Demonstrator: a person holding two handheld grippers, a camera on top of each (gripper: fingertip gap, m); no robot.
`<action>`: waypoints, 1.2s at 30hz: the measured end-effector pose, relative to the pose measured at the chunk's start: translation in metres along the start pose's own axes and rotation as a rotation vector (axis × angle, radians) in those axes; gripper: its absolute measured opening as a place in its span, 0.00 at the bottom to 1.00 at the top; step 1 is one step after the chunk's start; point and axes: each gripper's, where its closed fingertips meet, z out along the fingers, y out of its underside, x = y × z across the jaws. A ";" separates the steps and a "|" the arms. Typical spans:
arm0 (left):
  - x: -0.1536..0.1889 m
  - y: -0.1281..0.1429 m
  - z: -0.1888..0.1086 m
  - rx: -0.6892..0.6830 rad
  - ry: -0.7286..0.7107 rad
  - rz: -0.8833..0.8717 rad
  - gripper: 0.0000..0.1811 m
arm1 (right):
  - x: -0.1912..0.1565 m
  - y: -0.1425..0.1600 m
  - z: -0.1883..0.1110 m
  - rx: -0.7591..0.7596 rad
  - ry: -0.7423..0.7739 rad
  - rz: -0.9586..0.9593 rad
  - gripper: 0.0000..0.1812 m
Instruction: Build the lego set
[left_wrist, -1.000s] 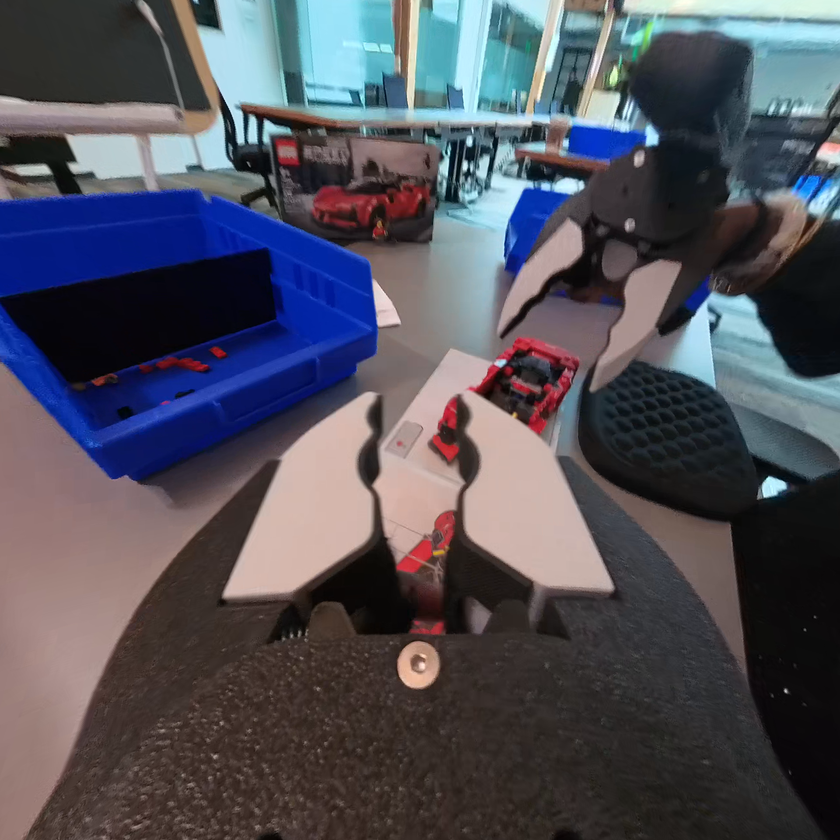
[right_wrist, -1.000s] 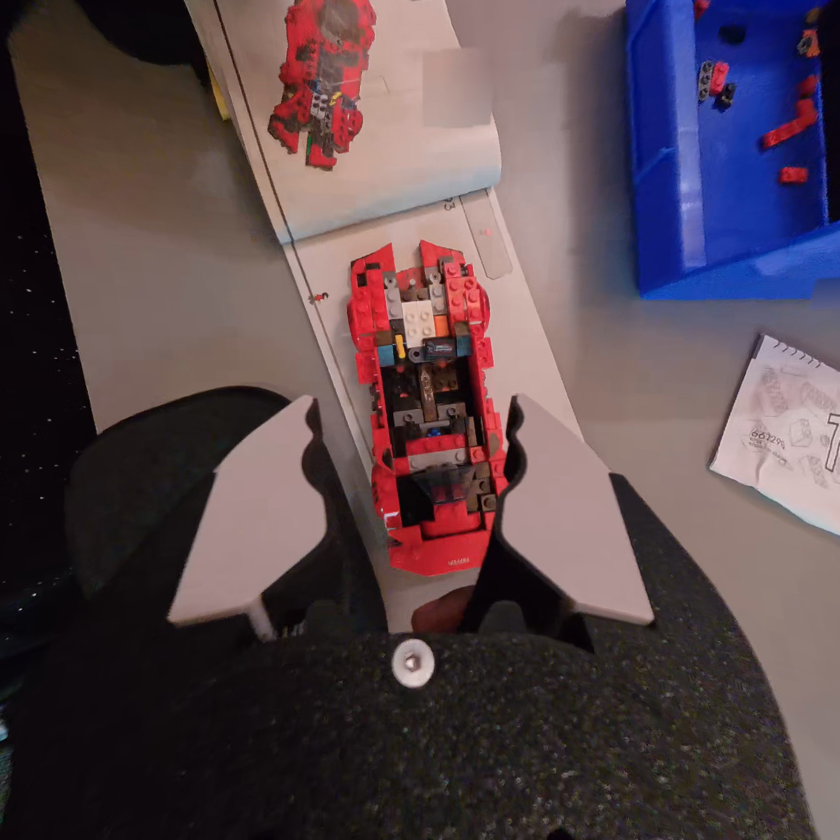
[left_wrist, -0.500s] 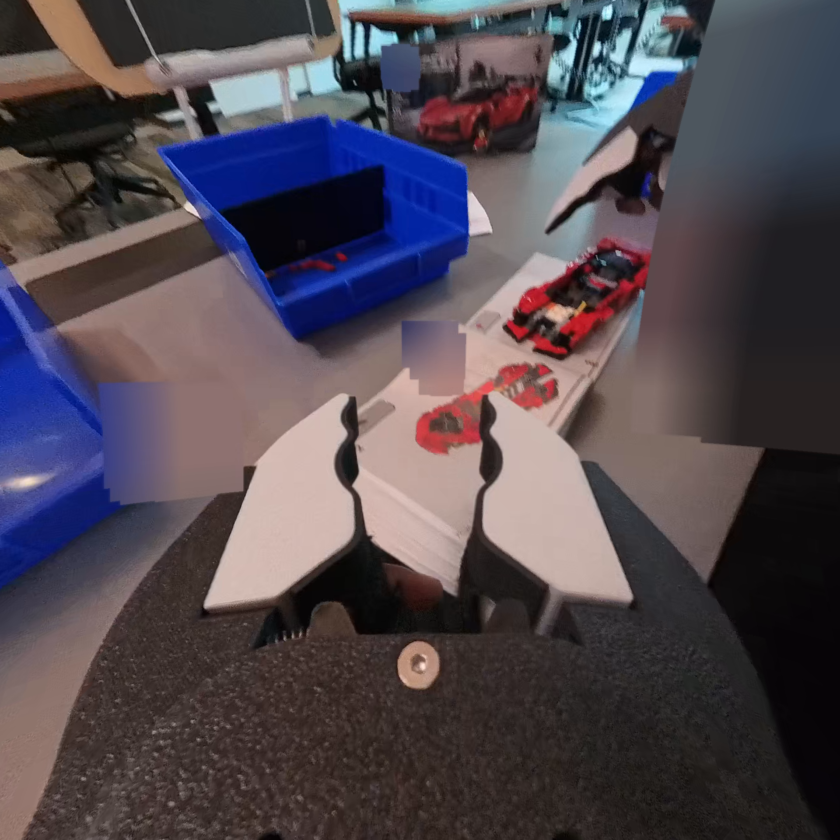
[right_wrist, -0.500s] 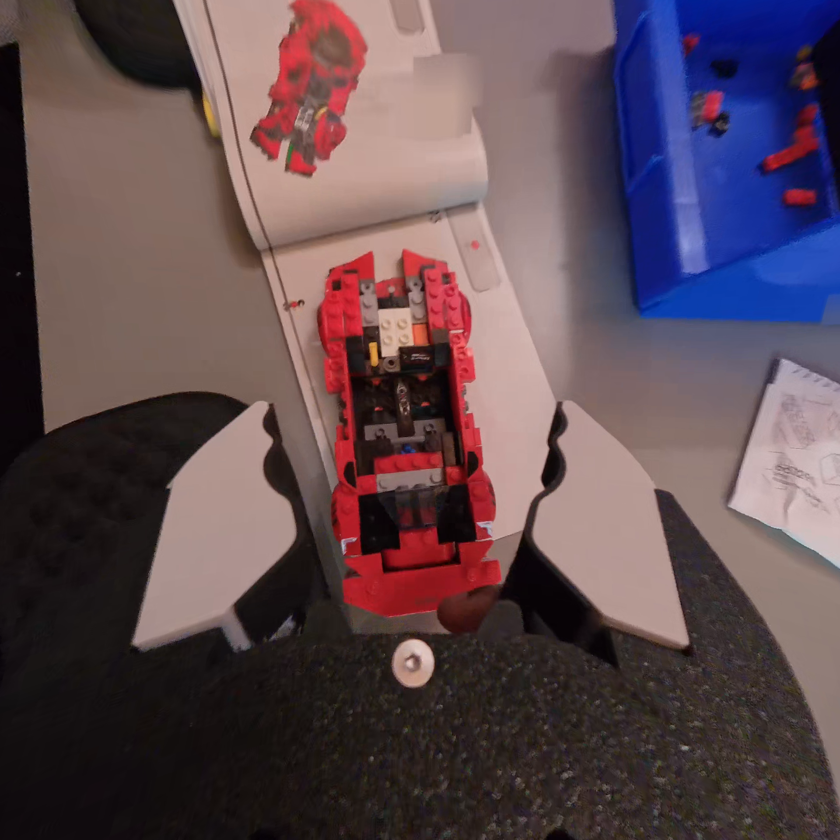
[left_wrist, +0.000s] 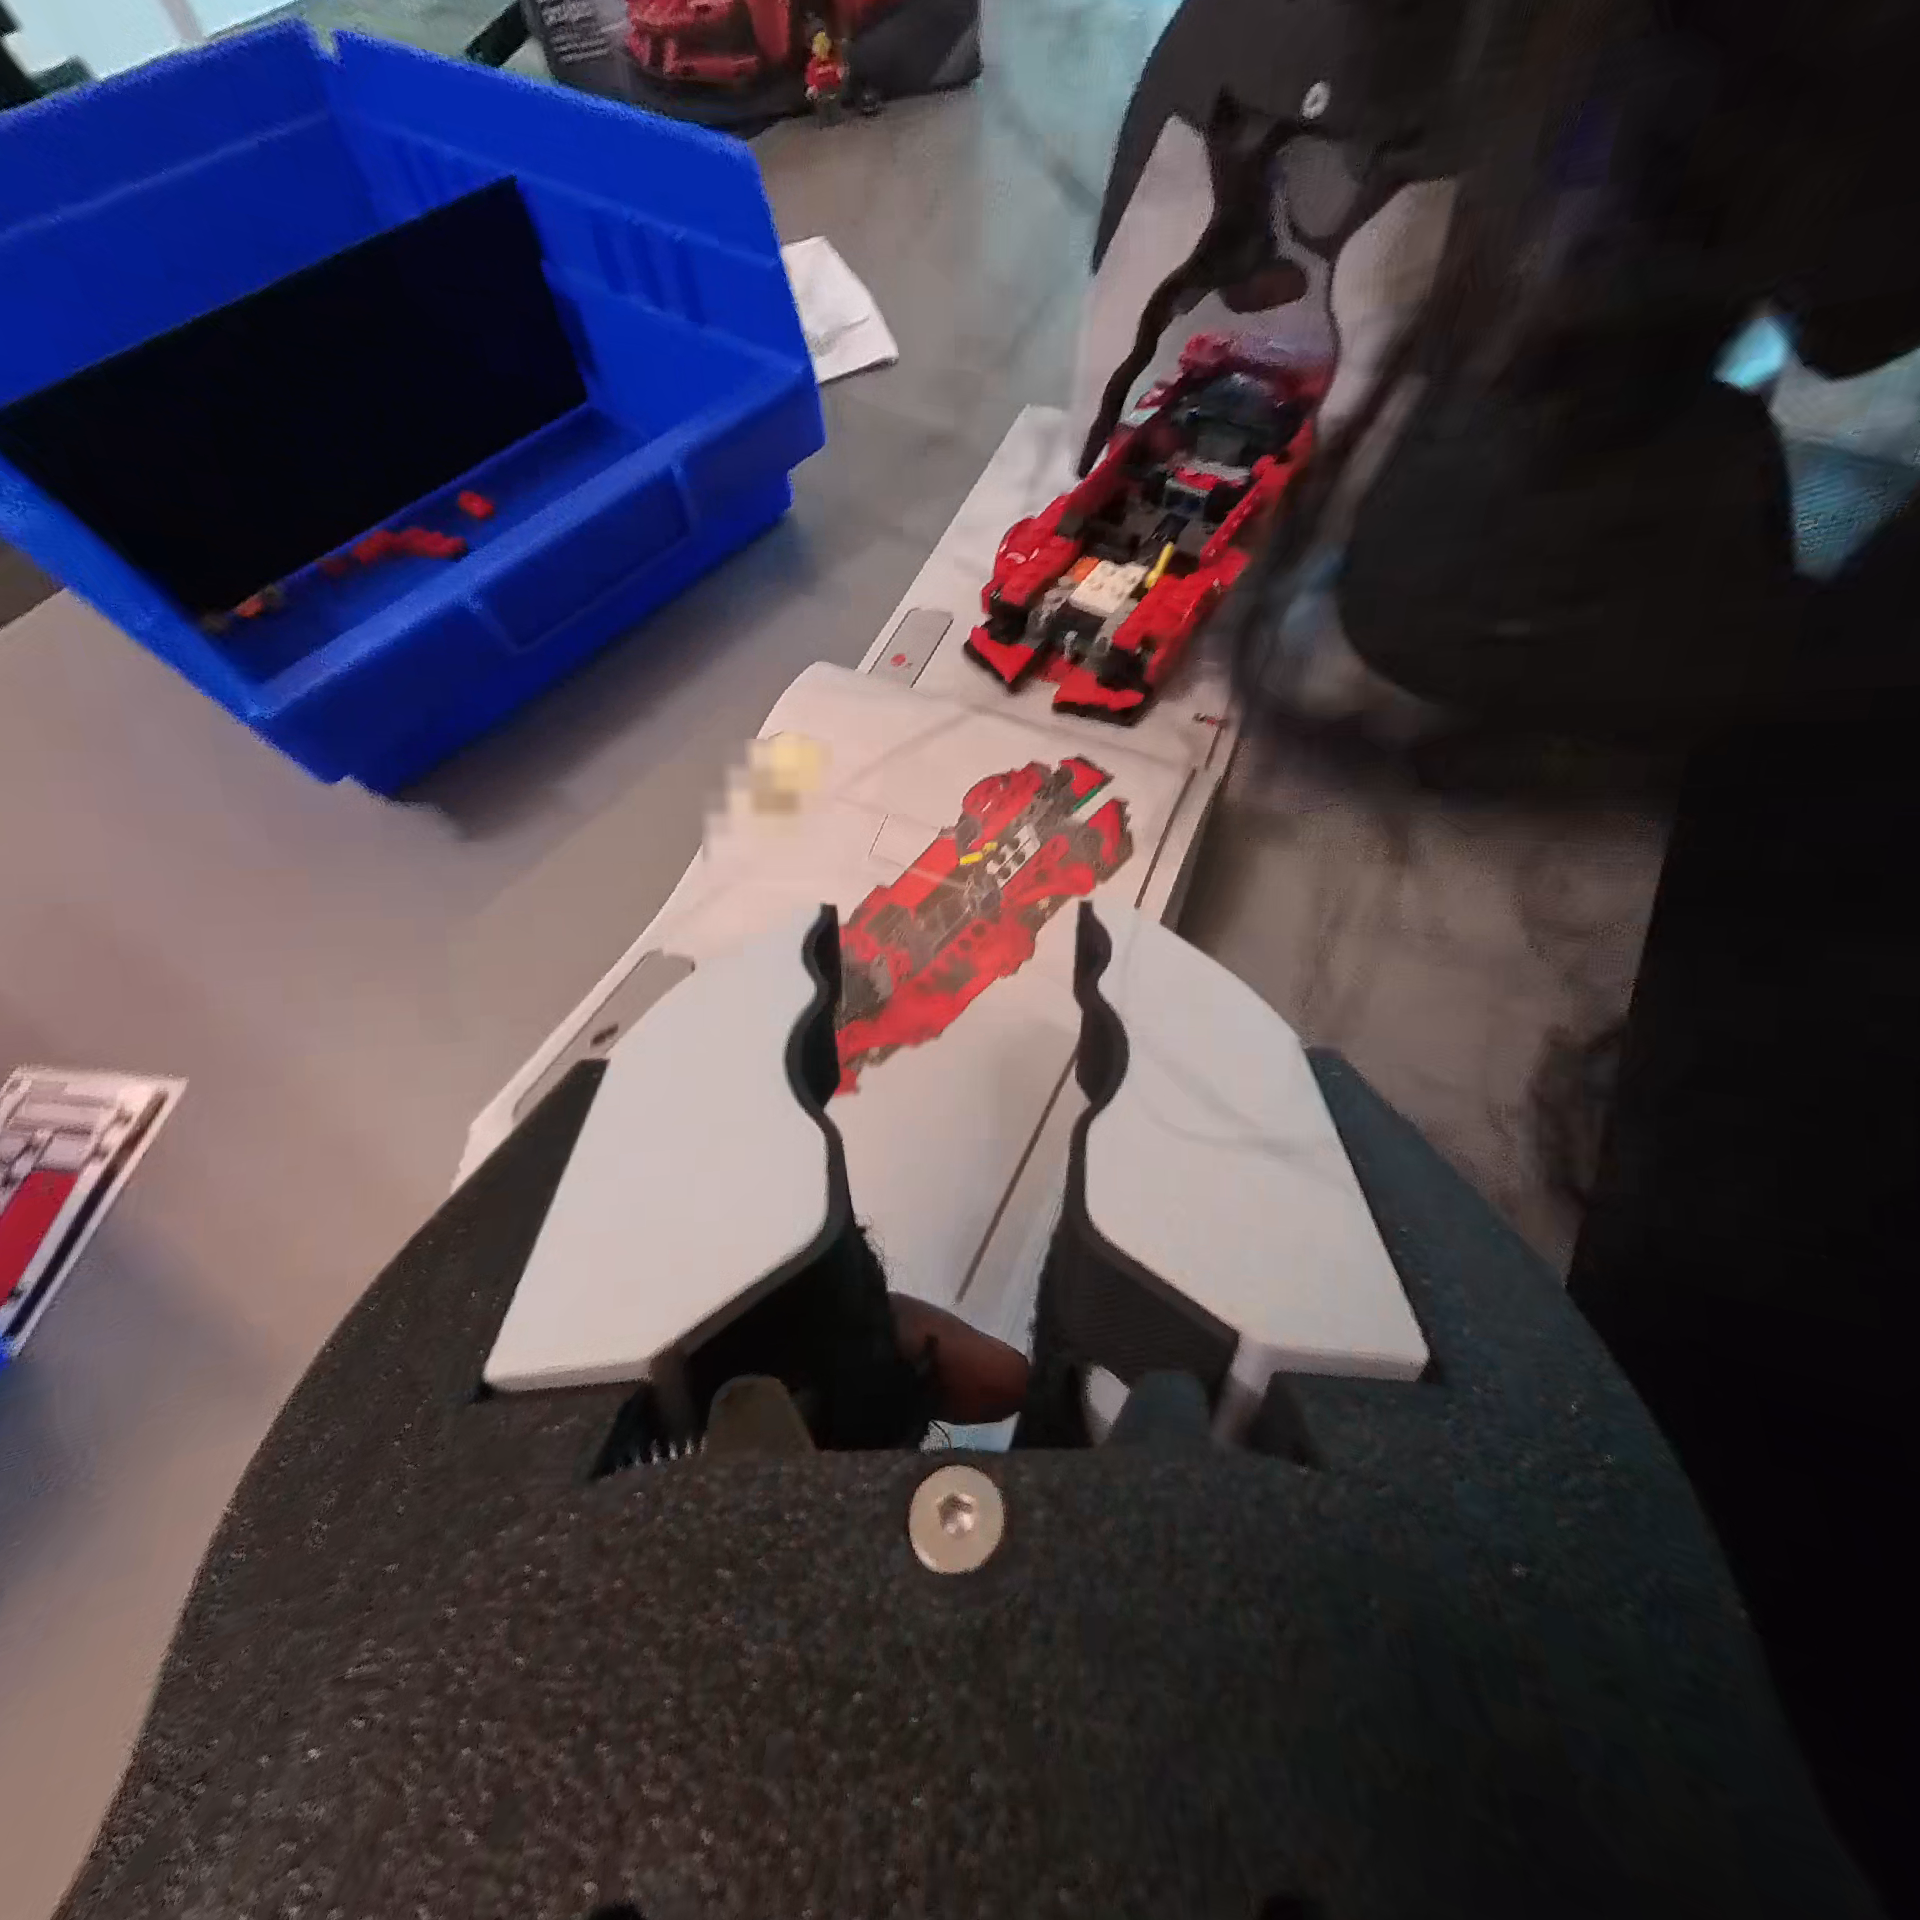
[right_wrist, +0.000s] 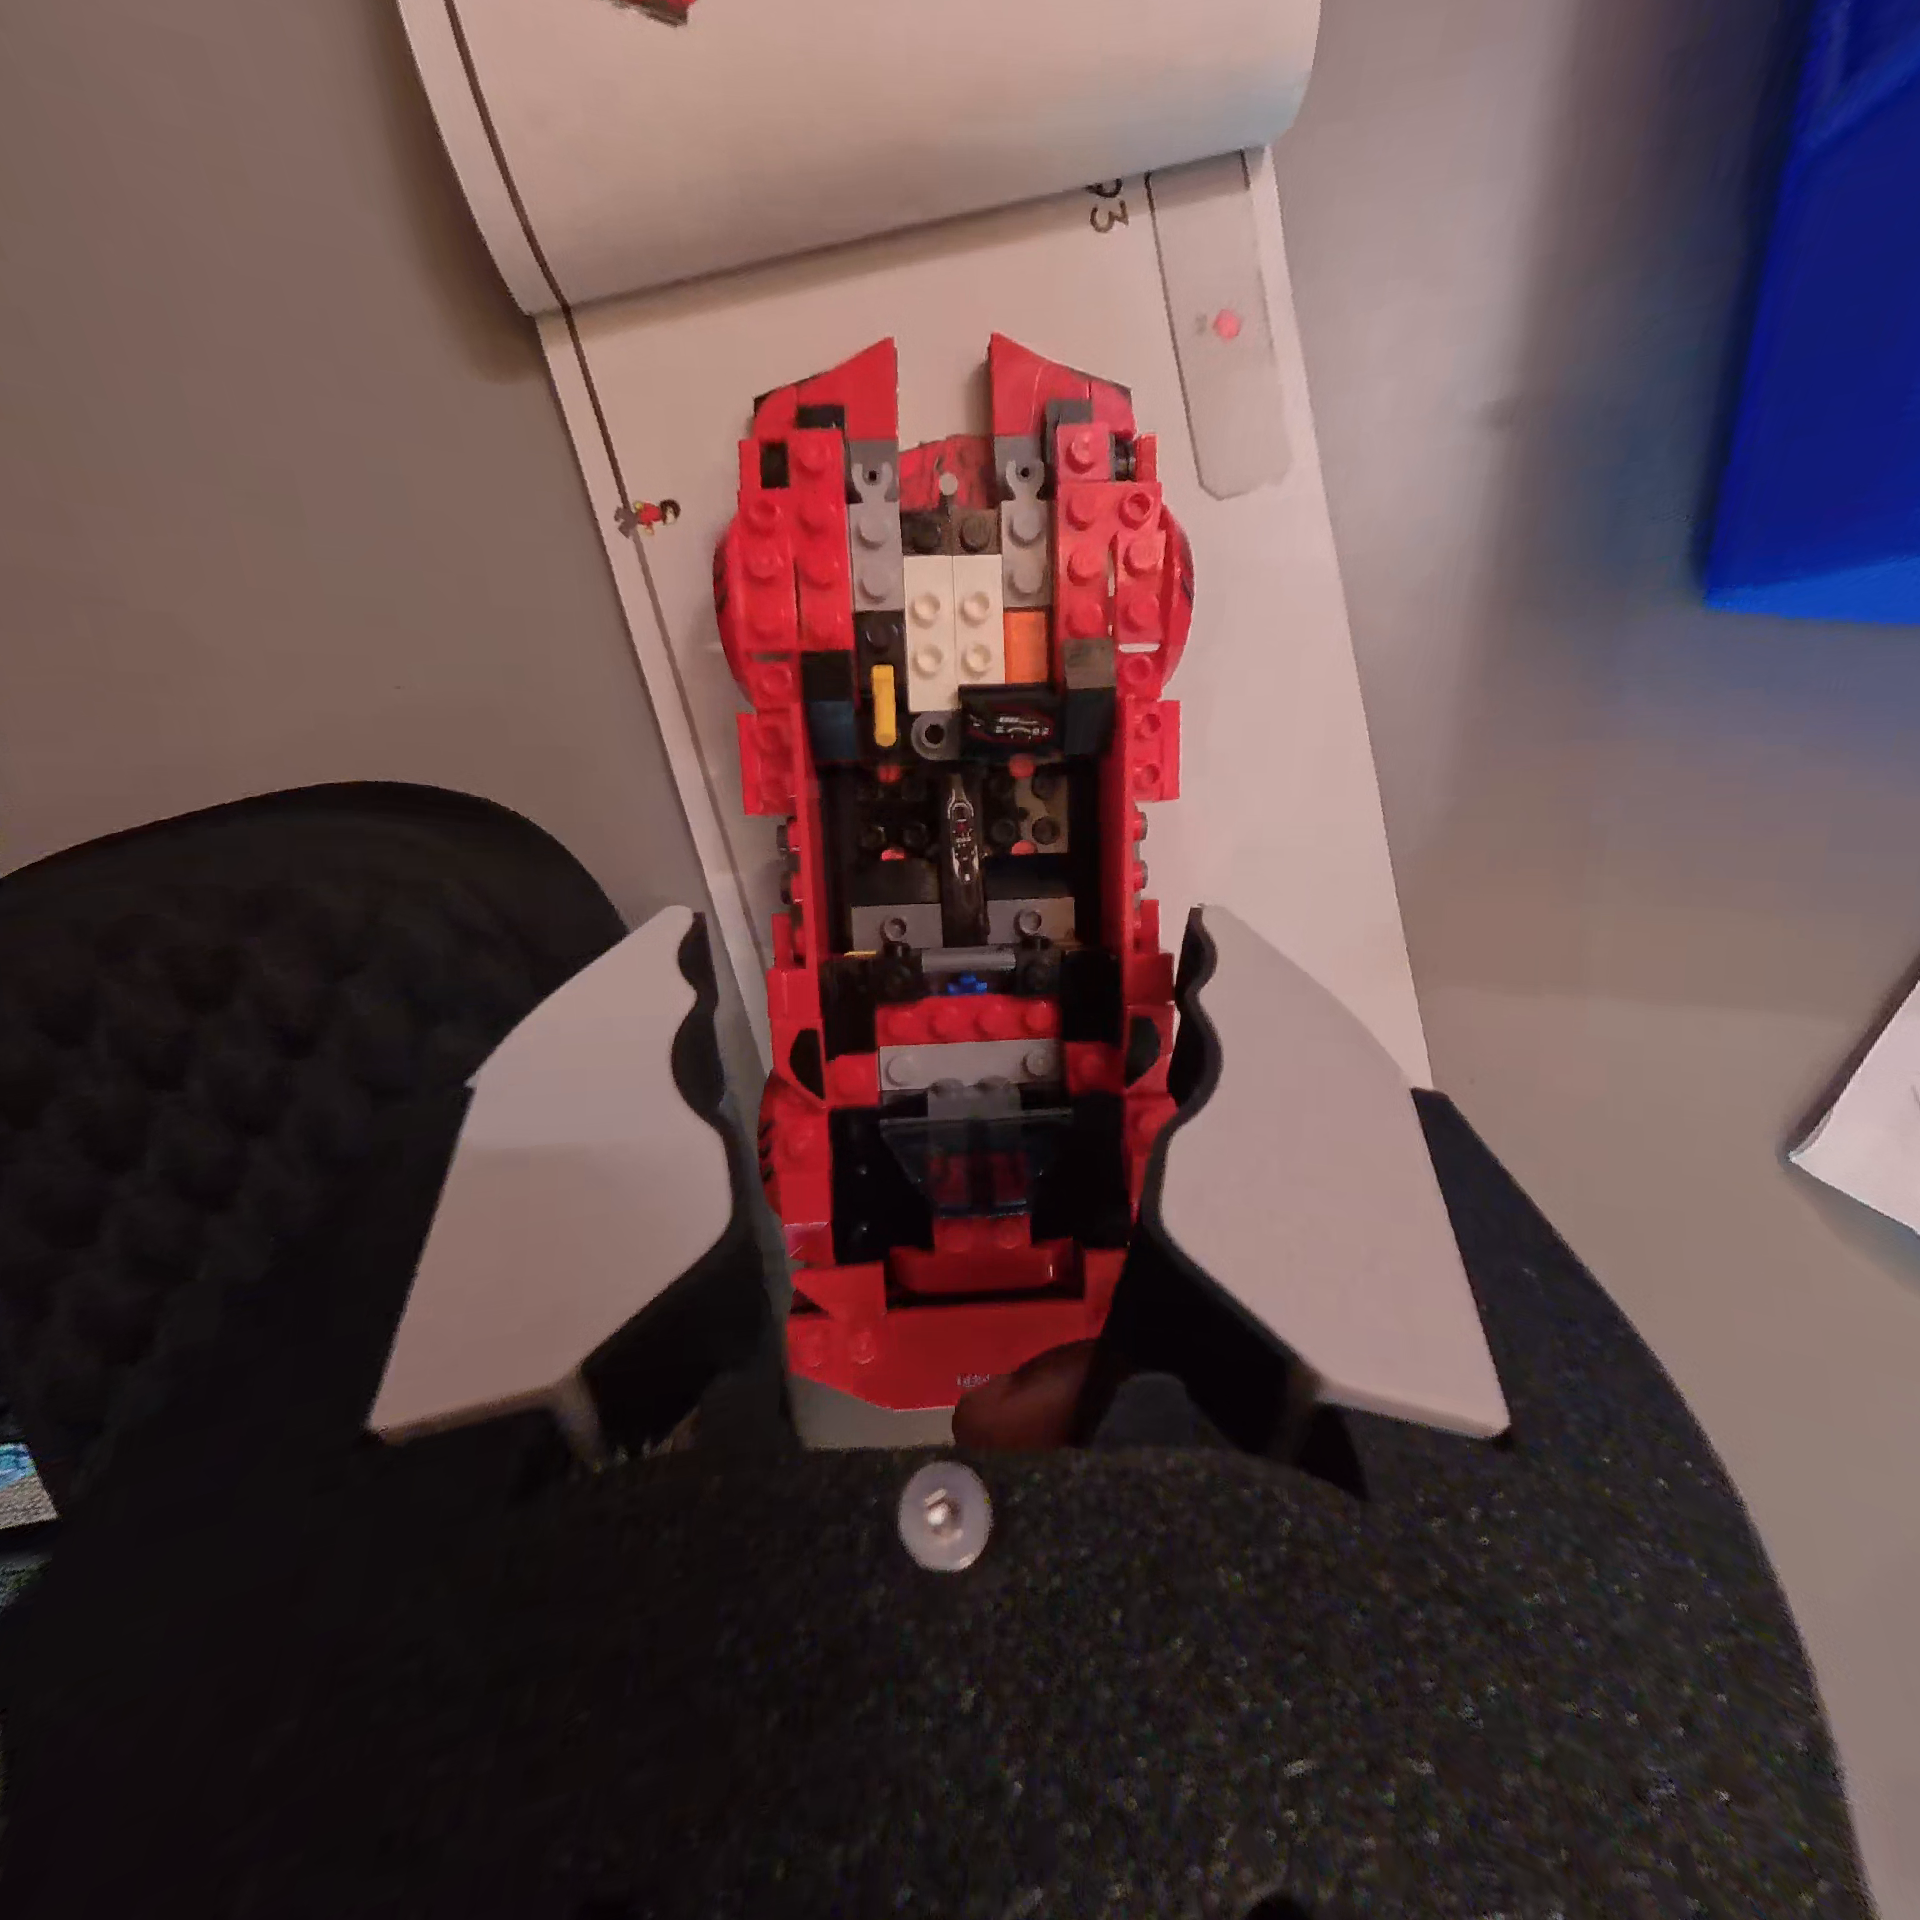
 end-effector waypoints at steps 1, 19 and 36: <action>0.002 -0.003 0.005 0.003 0.013 0.007 0.24 | 0.000 0.000 0.001 -0.004 0.002 -0.003 0.47; 0.020 -0.023 0.050 -0.154 0.105 0.113 0.15 | 0.043 0.039 -0.009 -0.059 0.020 0.059 0.42; 0.039 0.009 0.095 -0.327 0.249 0.011 0.02 | 0.061 0.039 -0.029 0.046 0.116 0.134 0.44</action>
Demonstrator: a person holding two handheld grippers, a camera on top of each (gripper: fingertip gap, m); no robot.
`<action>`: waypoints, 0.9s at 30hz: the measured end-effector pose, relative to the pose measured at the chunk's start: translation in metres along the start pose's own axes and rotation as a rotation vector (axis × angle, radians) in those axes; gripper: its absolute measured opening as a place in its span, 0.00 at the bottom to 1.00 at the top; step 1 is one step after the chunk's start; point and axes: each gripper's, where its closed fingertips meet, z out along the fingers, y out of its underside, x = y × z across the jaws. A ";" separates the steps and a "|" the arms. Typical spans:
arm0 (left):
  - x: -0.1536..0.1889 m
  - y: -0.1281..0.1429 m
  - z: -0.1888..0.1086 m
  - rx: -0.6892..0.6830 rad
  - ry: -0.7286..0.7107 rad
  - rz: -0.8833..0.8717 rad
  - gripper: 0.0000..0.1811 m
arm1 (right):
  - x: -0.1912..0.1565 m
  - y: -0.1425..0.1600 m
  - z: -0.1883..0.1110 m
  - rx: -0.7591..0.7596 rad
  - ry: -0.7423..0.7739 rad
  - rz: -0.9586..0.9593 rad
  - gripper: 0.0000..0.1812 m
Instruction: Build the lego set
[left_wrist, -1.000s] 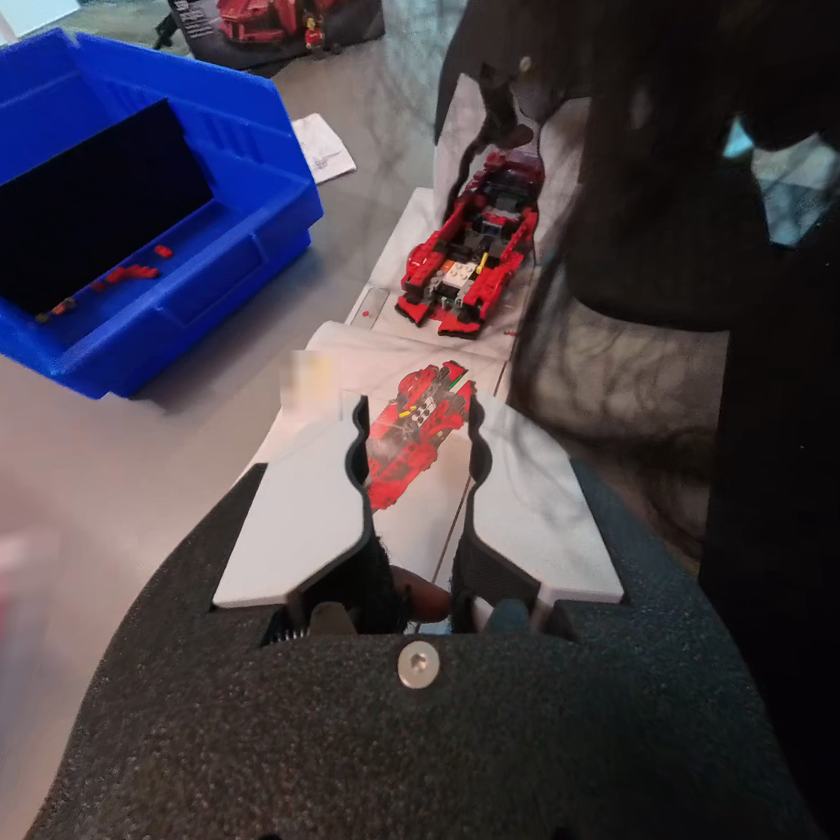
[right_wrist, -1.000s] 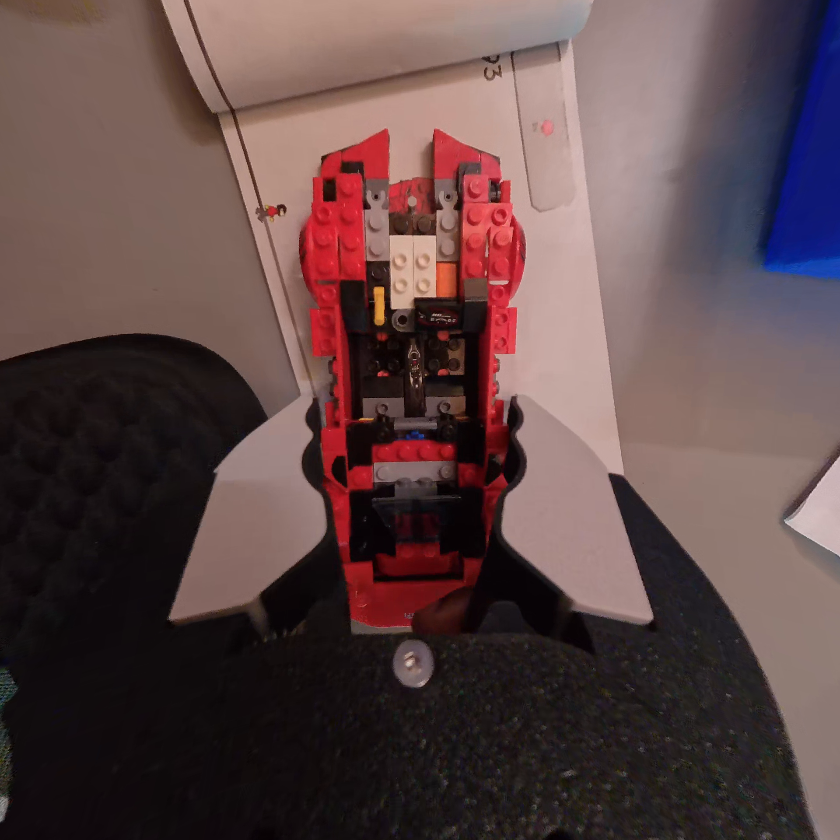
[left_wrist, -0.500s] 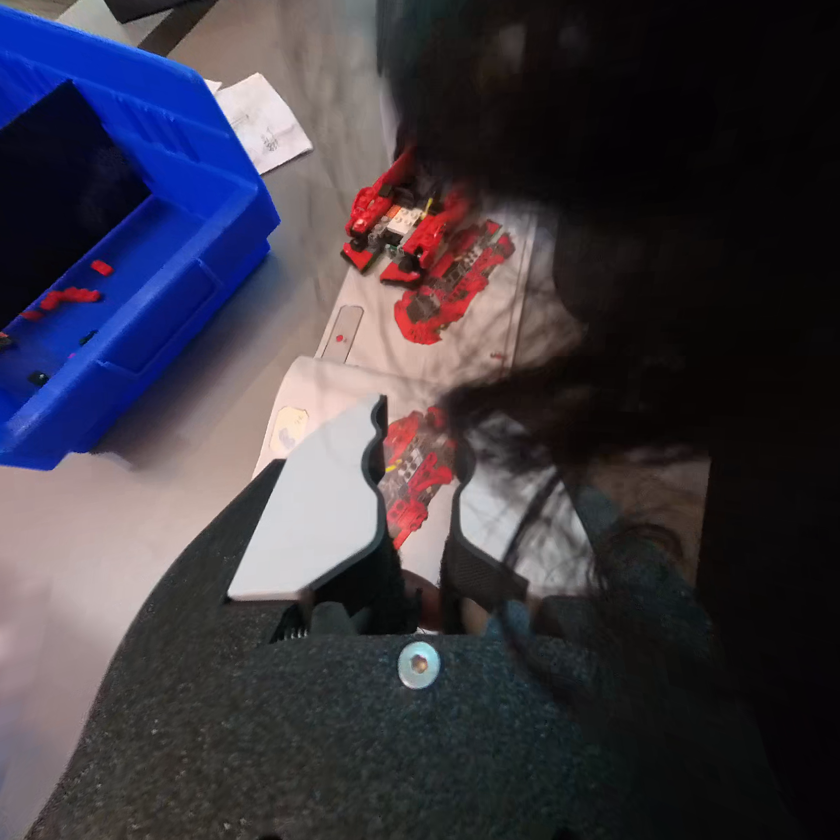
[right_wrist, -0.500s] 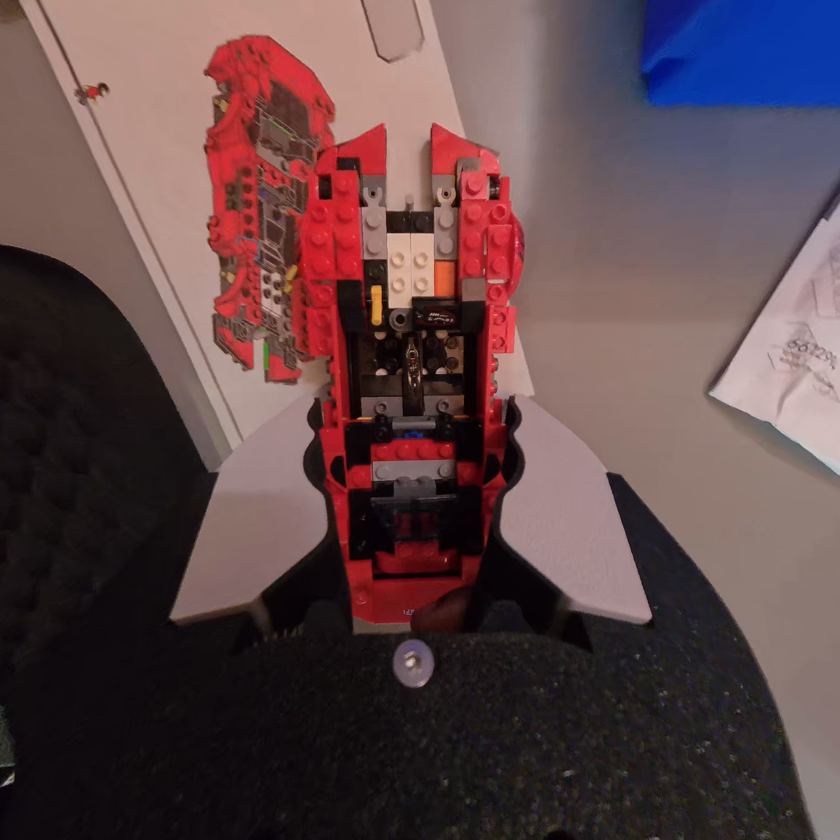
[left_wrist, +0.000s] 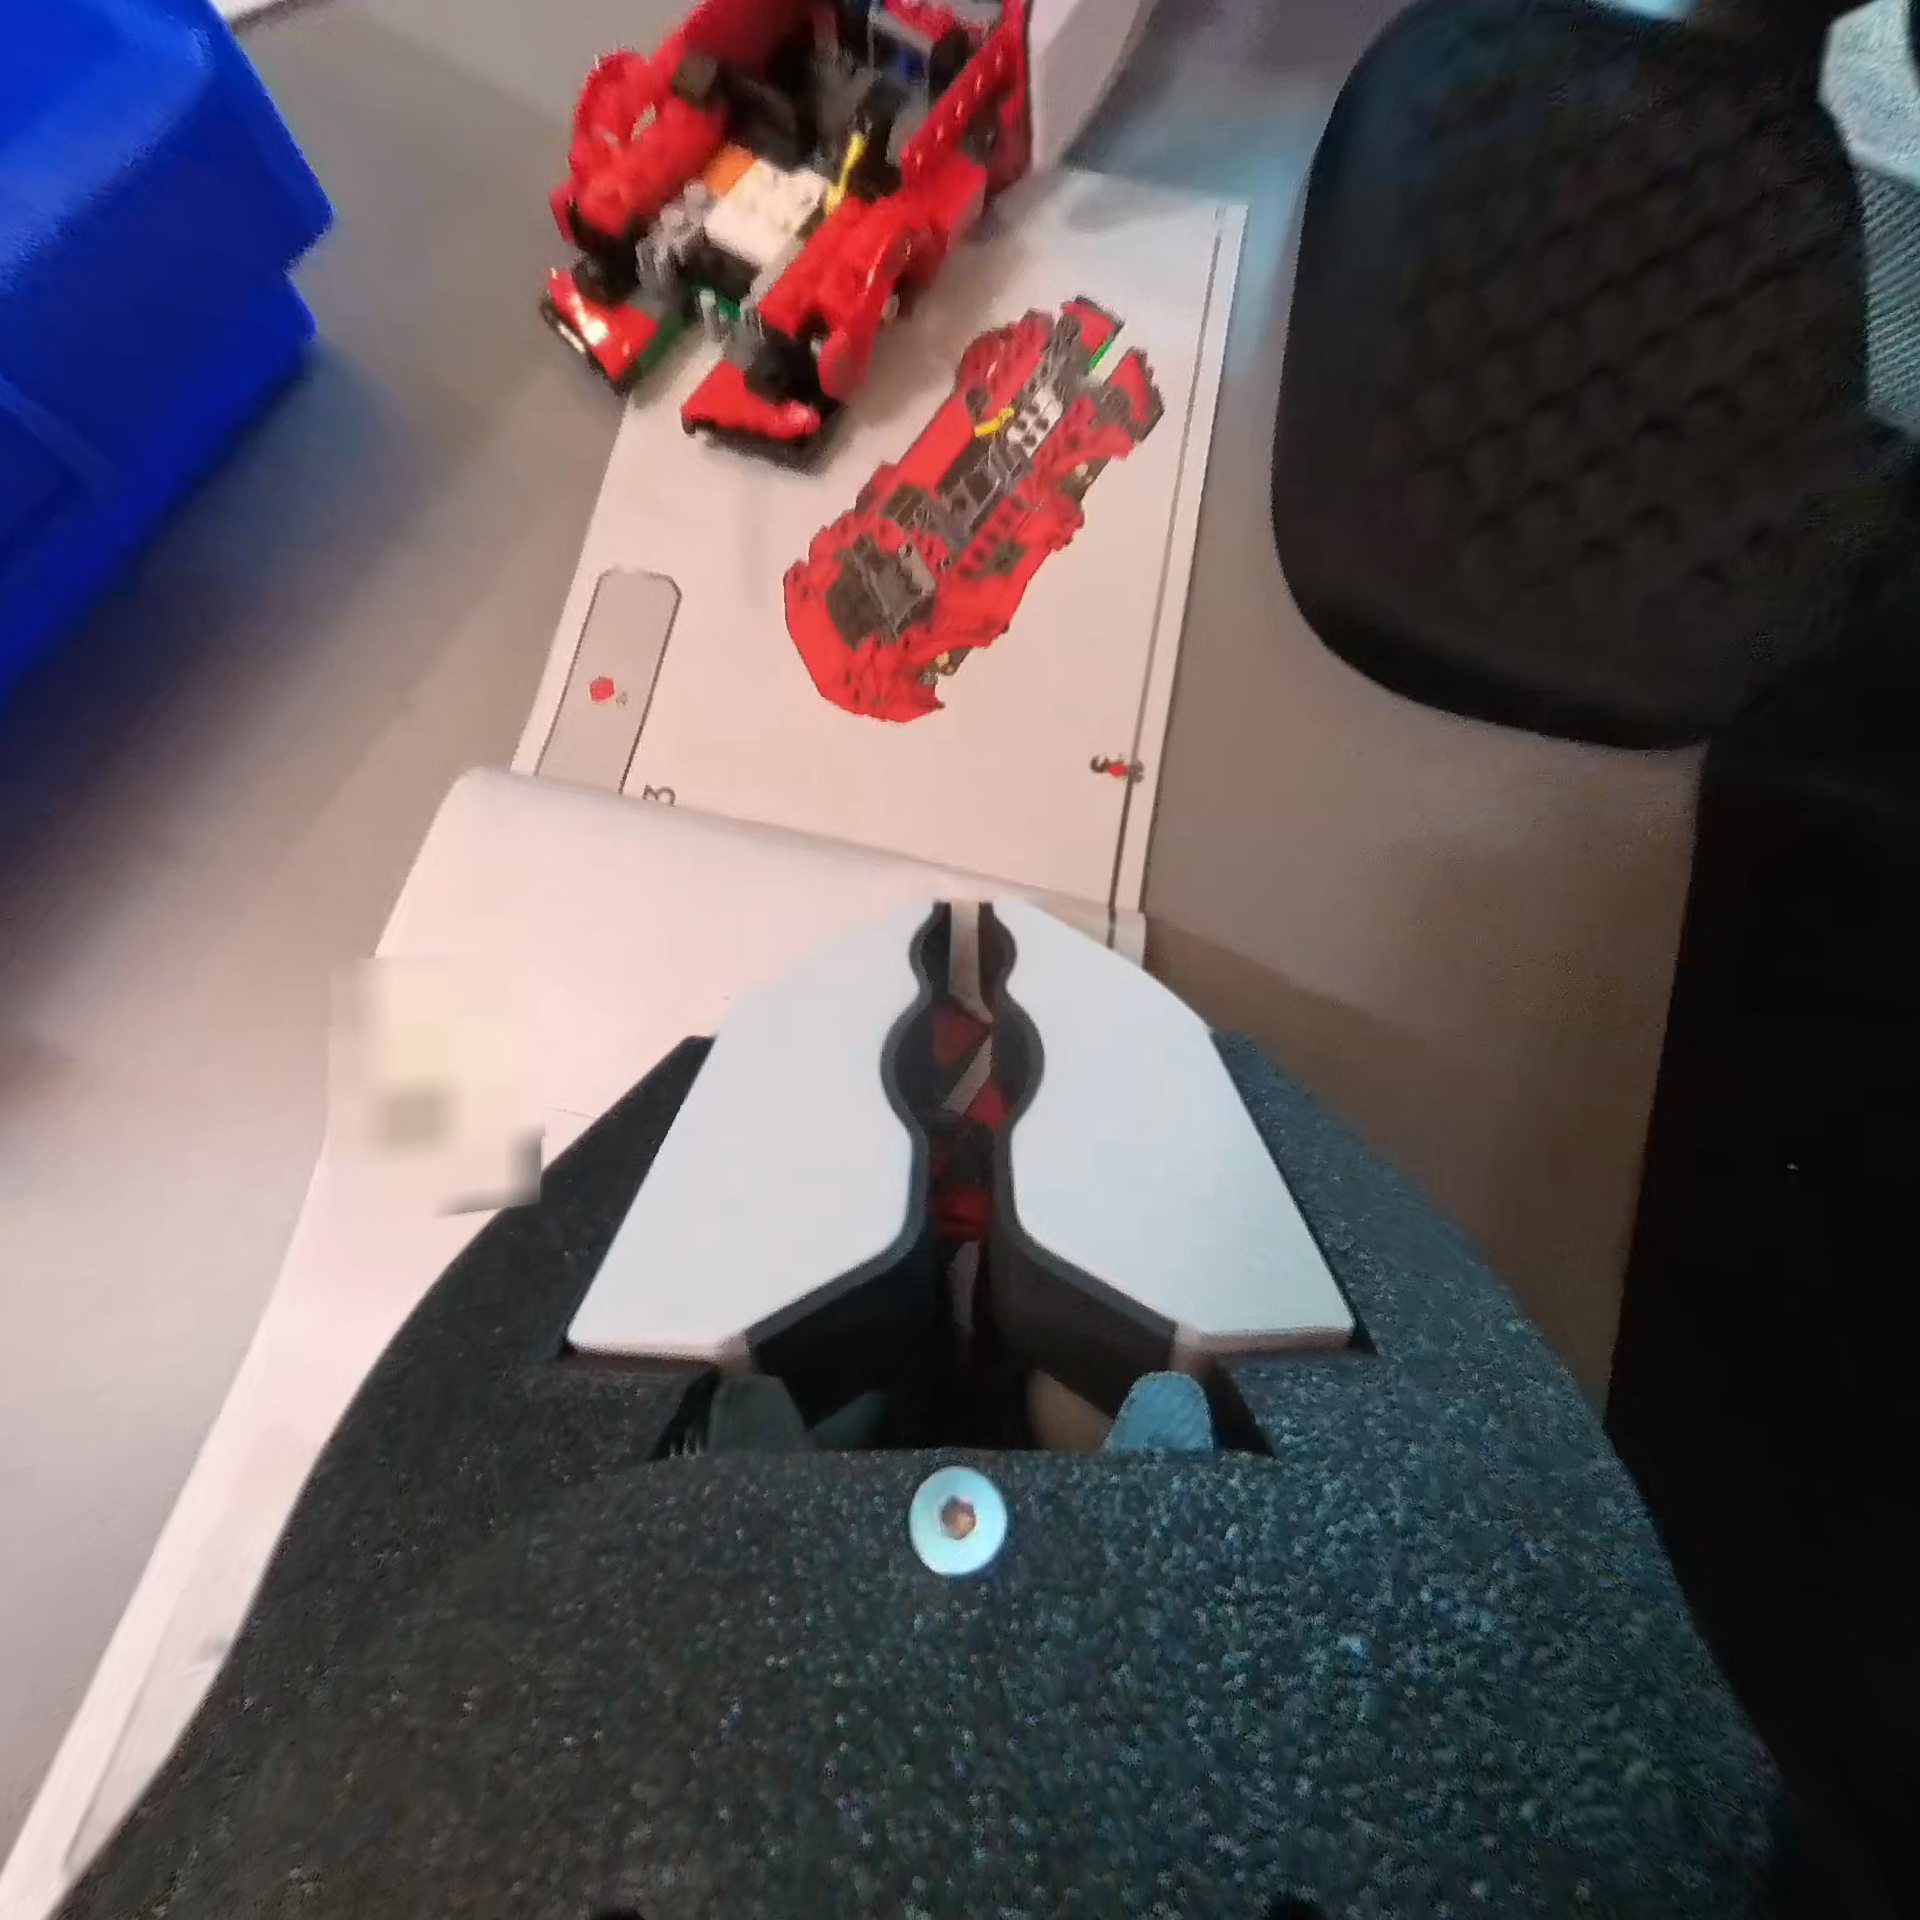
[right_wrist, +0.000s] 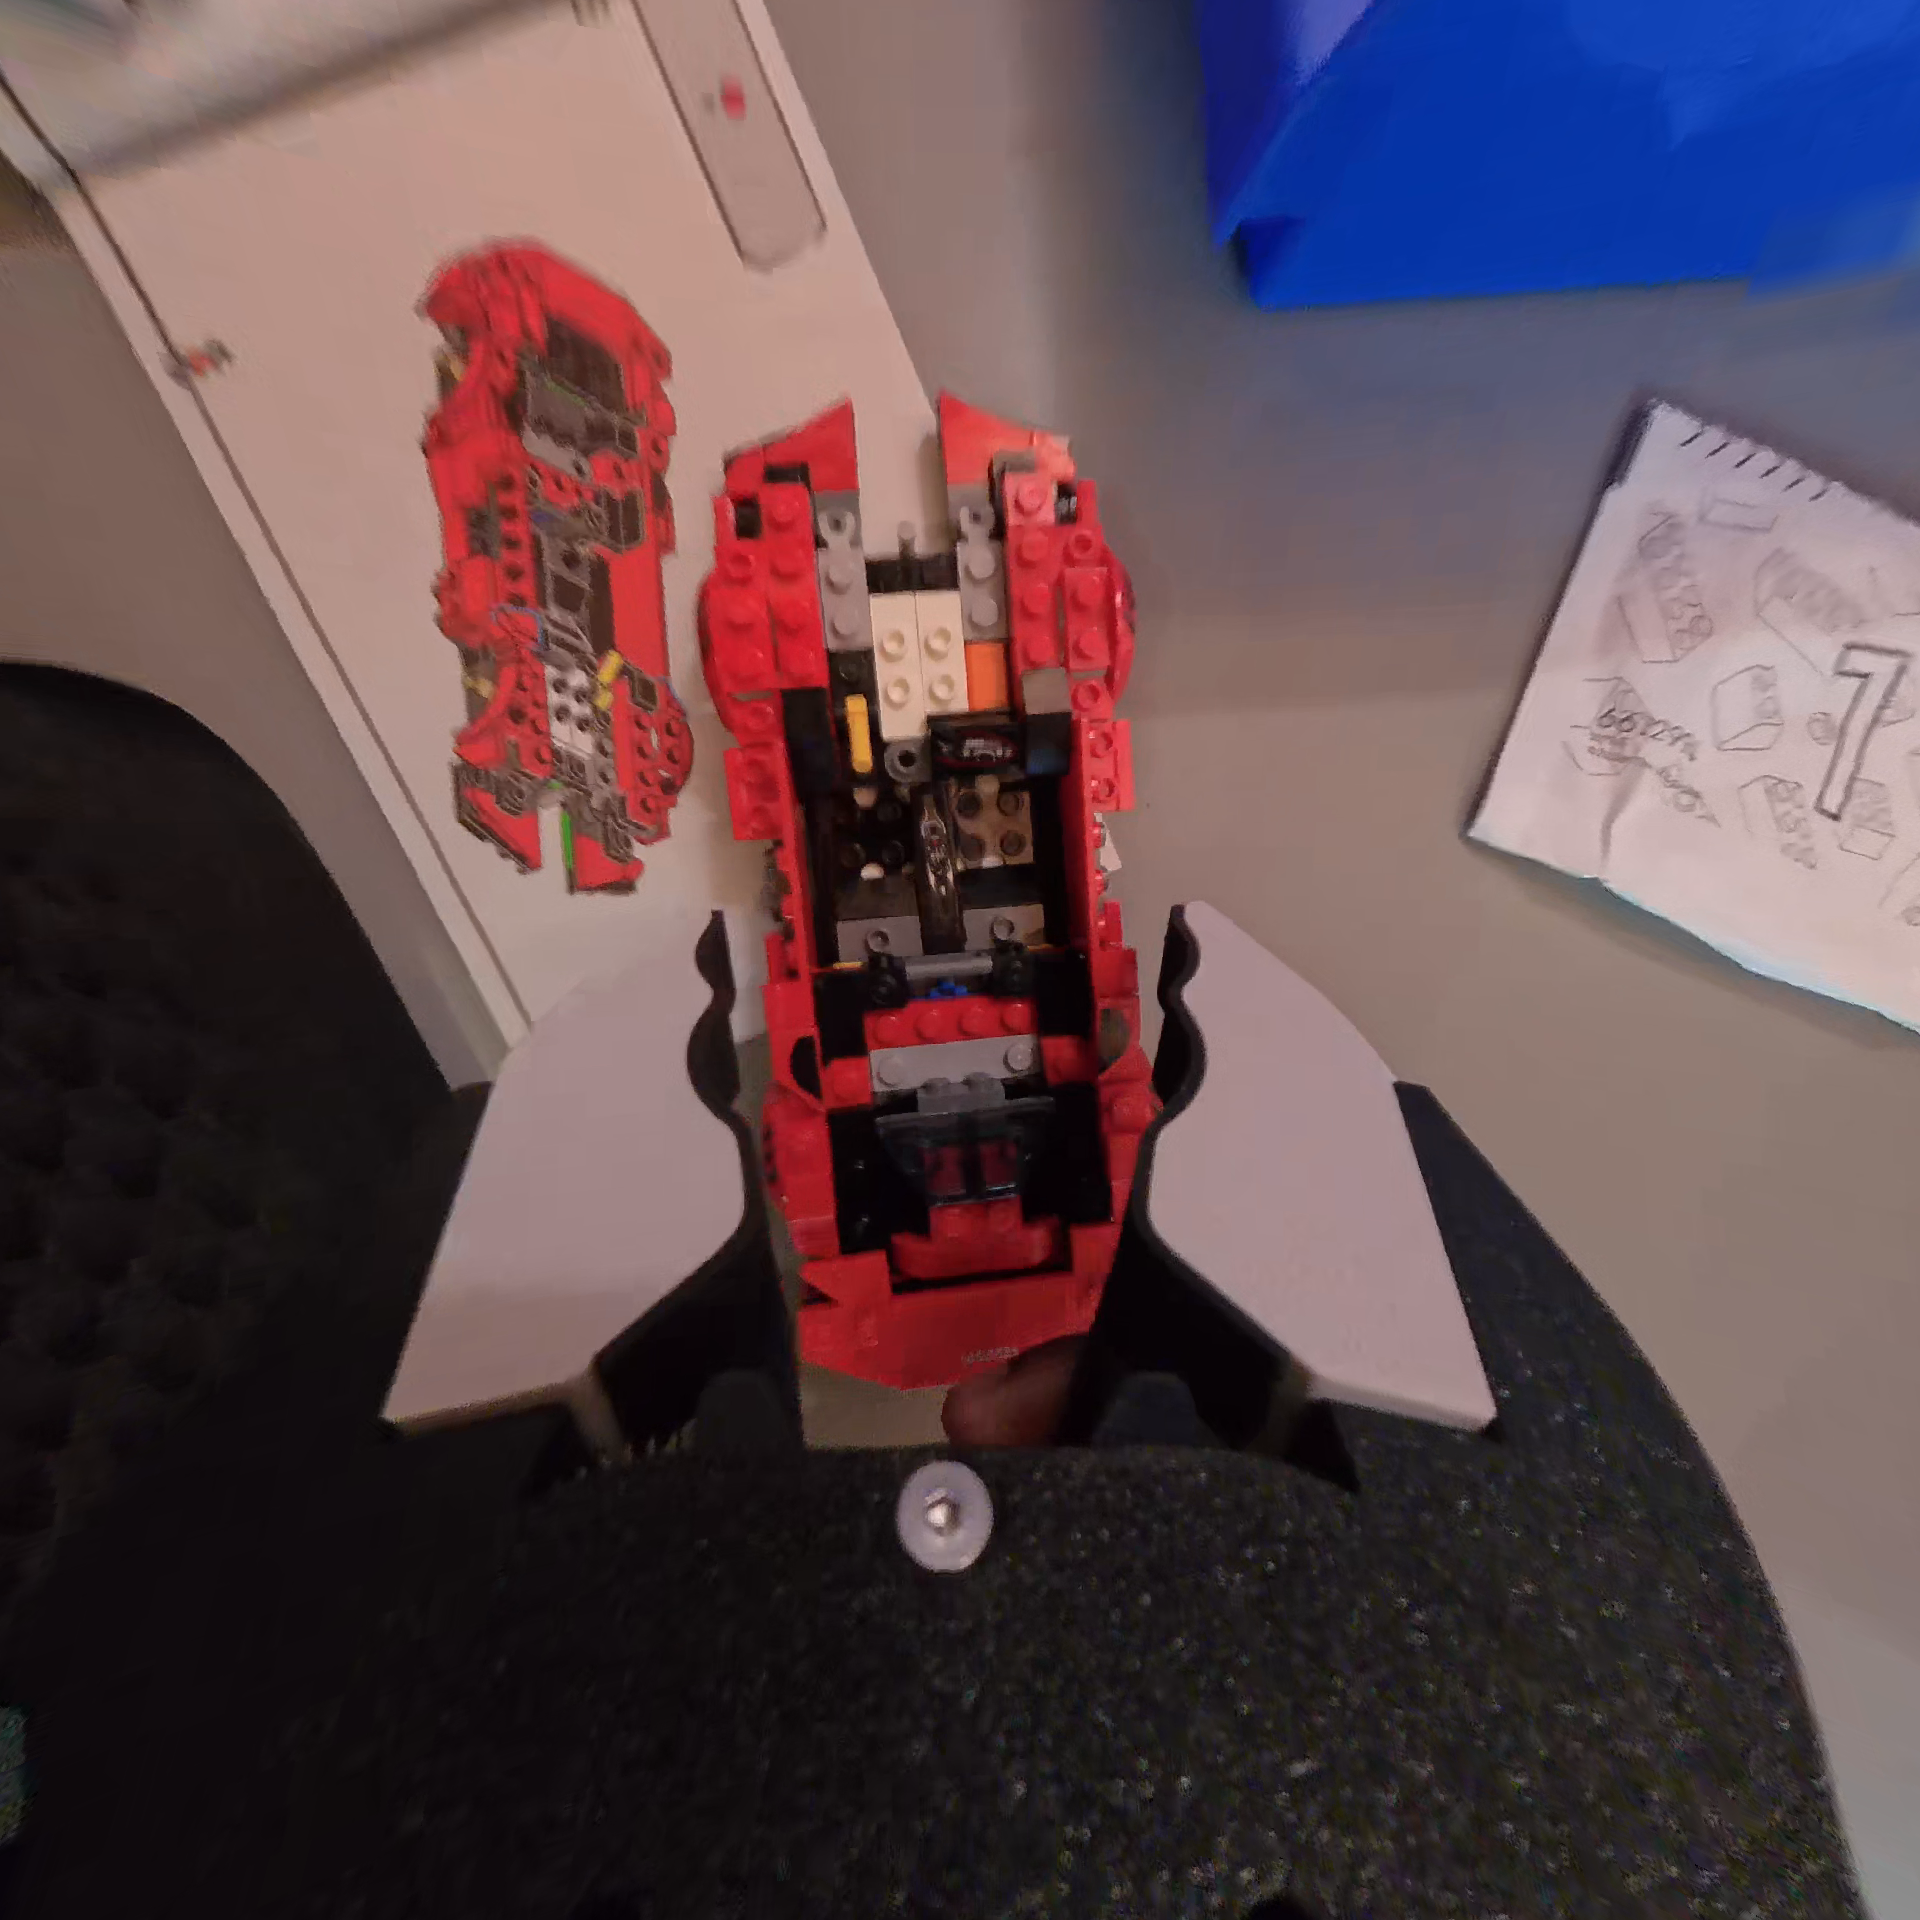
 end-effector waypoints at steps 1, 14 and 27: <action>0.000 0.000 0.000 0.008 0.003 -0.004 0.02 | -0.001 -0.007 -0.006 0.051 0.012 0.013 0.42; -0.002 0.001 -0.004 0.048 0.054 -0.090 0.03 | -0.072 -0.031 0.003 0.397 0.008 0.175 0.01; -0.004 0.002 -0.004 0.059 0.028 -0.092 0.03 | -0.087 -0.023 0.022 0.265 -0.036 0.075 0.00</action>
